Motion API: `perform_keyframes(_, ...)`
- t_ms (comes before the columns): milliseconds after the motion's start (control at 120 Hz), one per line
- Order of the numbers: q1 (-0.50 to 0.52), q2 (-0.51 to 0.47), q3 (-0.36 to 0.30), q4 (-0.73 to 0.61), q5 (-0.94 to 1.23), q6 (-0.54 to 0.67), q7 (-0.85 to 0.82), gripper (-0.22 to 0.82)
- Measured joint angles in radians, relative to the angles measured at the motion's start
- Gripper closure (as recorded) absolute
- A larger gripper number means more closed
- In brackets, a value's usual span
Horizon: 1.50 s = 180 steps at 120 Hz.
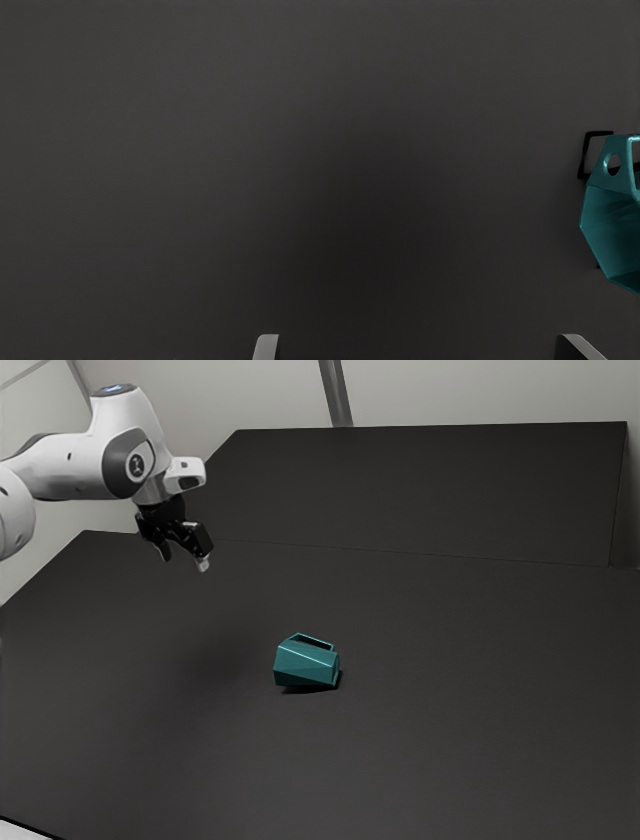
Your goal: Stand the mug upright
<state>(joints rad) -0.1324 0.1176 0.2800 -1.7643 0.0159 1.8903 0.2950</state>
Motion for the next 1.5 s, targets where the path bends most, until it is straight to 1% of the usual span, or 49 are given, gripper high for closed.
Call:
perform_keyframes(67,0.002,-0.031,0.011,-0.034,-0.009,0.002,0.001,0.0)
perform_keyframes(117,0.01,-0.076,0.017,-0.074,-0.026,0.005,0.001,0.0)
perform_keyframes(167,0.007,-0.104,0.039,-0.105,-0.059,0.012,0.001,0.0)
perform_keyframes(267,0.016,-0.164,0.07,-0.254,-0.193,0.049,-0.004,0.0)
perform_keyframes(317,0.02,-0.176,0.087,-0.325,-0.268,0.07,-0.006,0.0)
perform_keyframes(383,0.018,-0.181,0.107,-0.387,-0.354,0.095,-0.008,0.0)
perform_keyframes(508,-0.032,-0.175,0.137,-0.449,-0.472,0.142,-0.011,0.0)
perform_keyframes(667,-0.096,-0.13,0.146,-0.461,-0.6,0.188,-0.005,0.0)
perform_keyframes(817,-0.136,-0.062,0.146,-0.459,-0.736,0.212,0.037,0.0)
perform_keyframes(992,-0.106,0.0,0.146,-0.46,-0.89,0.215,0.121,0.0)
perform_keyframes(1217,-0.109,0.066,0.146,-0.453,-1.047,0.186,0.244,0.0)
perform_keyframes(1500,-0.138,0.143,0.145,-0.373,-1.127,0.153,0.369,0.0)
